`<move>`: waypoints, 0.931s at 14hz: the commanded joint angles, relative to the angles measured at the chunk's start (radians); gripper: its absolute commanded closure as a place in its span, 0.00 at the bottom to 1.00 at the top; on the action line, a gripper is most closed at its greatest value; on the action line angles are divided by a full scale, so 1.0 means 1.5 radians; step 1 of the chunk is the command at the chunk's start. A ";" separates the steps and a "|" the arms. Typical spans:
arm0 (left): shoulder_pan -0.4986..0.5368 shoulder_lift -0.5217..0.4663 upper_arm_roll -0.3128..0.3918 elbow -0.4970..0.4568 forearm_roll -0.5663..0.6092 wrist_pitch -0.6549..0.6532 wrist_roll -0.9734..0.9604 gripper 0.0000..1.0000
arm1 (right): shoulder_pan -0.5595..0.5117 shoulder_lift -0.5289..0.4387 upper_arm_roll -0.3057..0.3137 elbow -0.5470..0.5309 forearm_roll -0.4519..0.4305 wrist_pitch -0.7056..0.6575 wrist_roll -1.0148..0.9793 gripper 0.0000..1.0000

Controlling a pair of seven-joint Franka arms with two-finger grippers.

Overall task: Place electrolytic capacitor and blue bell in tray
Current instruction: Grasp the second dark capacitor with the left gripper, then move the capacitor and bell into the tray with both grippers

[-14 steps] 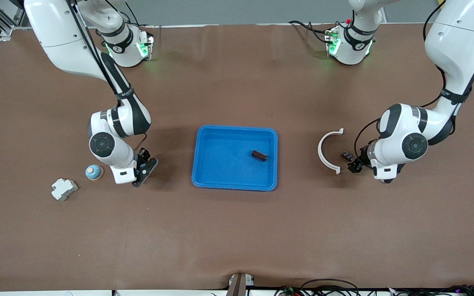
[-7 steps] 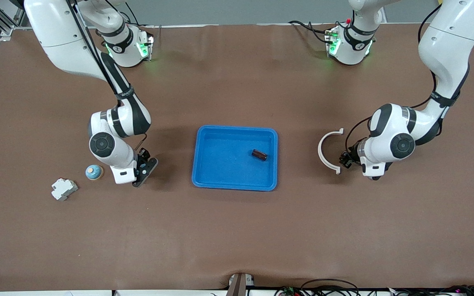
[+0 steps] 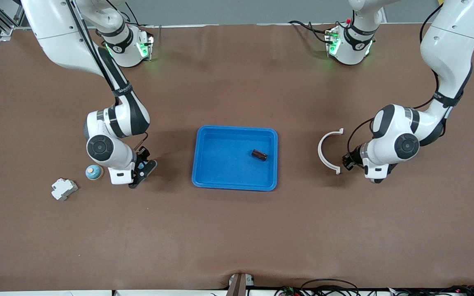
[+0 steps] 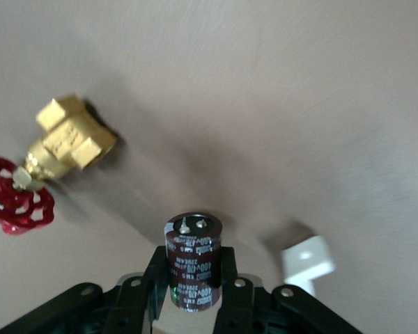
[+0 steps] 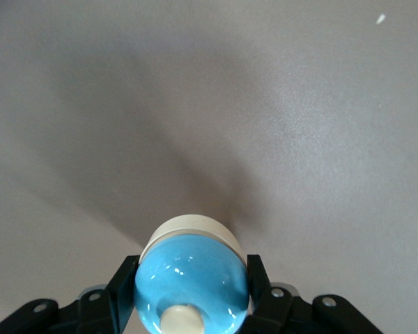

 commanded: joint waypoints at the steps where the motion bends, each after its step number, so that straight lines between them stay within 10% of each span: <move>1: 0.007 -0.058 -0.028 0.014 -0.014 -0.035 0.011 1.00 | 0.010 -0.038 0.014 -0.010 0.026 -0.040 0.077 0.76; 13: -0.146 0.061 -0.092 0.253 -0.019 -0.038 -0.230 1.00 | 0.153 -0.062 0.014 -0.010 0.096 -0.052 0.485 0.76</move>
